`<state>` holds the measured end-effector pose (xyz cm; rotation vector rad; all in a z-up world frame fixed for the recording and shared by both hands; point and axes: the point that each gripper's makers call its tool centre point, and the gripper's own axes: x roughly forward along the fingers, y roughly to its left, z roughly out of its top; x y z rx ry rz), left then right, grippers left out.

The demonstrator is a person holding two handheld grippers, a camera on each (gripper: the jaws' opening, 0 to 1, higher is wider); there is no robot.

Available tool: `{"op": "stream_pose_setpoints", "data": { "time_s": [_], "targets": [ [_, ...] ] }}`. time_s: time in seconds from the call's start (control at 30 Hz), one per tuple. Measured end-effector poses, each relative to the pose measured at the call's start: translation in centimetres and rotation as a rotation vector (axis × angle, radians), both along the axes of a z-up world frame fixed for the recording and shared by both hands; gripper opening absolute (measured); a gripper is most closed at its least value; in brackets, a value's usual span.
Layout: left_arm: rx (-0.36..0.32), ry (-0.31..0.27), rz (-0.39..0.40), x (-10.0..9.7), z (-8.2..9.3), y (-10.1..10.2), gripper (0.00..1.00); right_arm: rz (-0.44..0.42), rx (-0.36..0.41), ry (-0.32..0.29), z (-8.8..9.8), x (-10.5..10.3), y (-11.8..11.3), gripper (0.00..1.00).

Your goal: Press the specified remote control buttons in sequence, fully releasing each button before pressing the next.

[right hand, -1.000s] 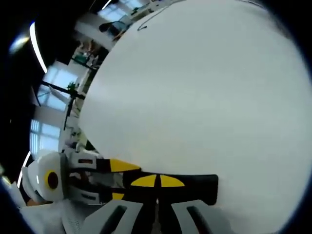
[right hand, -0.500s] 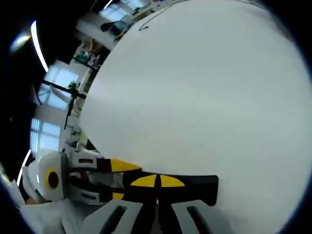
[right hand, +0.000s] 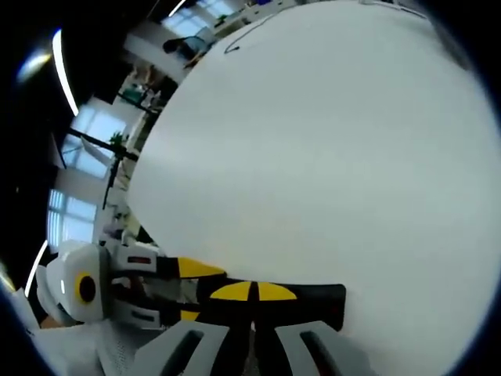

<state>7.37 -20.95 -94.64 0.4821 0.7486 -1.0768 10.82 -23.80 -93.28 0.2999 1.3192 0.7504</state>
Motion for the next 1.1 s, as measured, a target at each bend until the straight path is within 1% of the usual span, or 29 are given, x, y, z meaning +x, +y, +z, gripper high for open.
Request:
{"op": "stream_pose_setpoints", "data": {
  "time_s": [0.13,0.27,0.37,0.4,0.67,0.77,0.87,1.1],
  "targets": [
    [0.001,0.002,-0.002,-0.01,0.00,-0.01,0.24,-0.012,0.001,0.012,-0.02,0.03,-0.33,0.00],
    [-0.003,0.008,0.007,0.09,-0.01,0.01,0.24,-0.002,0.015,0.015,0.33,-0.22,-0.16,0.00],
    [0.001,0.012,0.046,0.43,-0.03,0.29,0.24,0.013,0.011,0.038,0.18,-0.61,-0.18,0.00],
    [0.001,0.010,0.045,0.50,-0.02,0.34,0.24,0.017,0.009,0.043,0.10,-0.71,-0.18,0.00],
    [-0.008,0.001,0.041,0.62,-0.08,0.34,0.24,0.031,0.001,0.036,-0.21,-0.65,0.07,0.00],
    [-0.009,0.000,0.041,0.64,-0.07,0.31,0.24,0.031,0.012,0.030,-0.13,-0.57,0.28,0.00],
    [-0.010,0.000,0.041,0.65,0.00,0.32,0.24,0.047,0.006,0.030,-0.28,-0.78,0.40,0.00],
    [-0.012,0.001,0.041,0.70,-0.02,0.38,0.24,0.036,0.010,0.041,-0.26,-0.82,0.39,0.00]
  ]
}}
